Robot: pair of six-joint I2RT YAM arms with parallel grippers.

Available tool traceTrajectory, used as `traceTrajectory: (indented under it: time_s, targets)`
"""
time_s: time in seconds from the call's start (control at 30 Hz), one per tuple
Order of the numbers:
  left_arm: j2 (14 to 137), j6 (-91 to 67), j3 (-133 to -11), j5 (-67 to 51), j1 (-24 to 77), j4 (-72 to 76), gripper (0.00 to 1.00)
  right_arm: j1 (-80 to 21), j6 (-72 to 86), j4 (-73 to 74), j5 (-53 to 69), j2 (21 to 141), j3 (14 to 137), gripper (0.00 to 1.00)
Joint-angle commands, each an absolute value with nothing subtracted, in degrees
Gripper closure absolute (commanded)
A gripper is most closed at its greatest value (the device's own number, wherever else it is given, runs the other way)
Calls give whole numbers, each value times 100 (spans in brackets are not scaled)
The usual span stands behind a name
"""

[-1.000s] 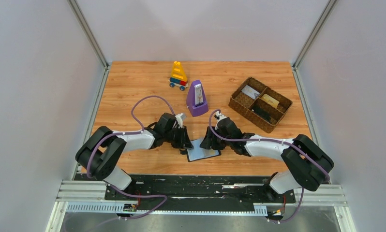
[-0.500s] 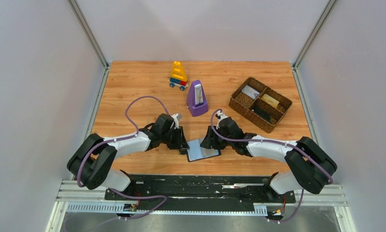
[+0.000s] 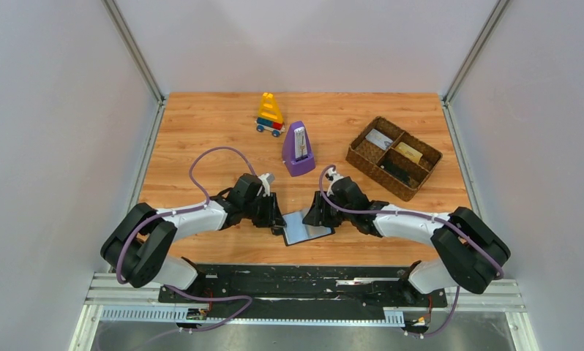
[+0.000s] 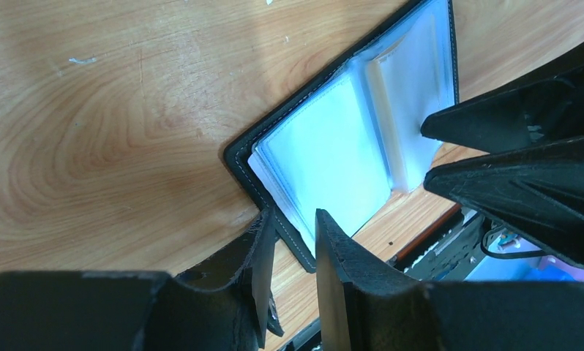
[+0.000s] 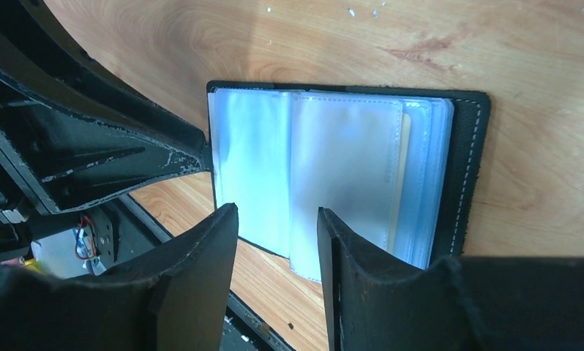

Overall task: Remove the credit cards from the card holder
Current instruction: Remove the credit card from the card holder.

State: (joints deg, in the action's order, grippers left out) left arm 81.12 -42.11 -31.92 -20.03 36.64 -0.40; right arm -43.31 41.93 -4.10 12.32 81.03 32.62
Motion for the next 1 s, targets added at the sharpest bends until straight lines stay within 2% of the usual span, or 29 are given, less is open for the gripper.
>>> traceTrajectory:
  time_s: [0.0, 0.33, 0.4, 0.5, 0.53, 0.63, 0.97]
  targets:
    - [8122, -4159, -3251, -1927, 3665, 30, 65, -4352, 4276, -720, 1633, 8249, 3331, 55]
    - [8310, -4074, -3248, -2070, 3665, 183, 77, -4442, 4265, -781, 1778, 8295, 3470, 54]
    - [8314, -4051, -3252, -2100, 3669, 184, 83, -4439, 4141, -586, 1588, 8138, 3496, 53]
    - [8302, -4015, -3250, -2188, 3672, 194, 98, -4389, 3951, -291, 1204, 7876, 3464, 50]
    - [8285, -4001, -3252, -2197, 3673, 187, 99, -4368, 3904, -223, 1073, 7807, 3439, 49]
    - [8224, -3982, -3243, -2277, 3668, 185, 100, -4224, 3859, -135, 959, 7658, 3314, 45]
    - [8146, -3924, -3267, -2352, 3673, 156, 100, -4173, 3801, -141, 826, 7997, 3381, 45]
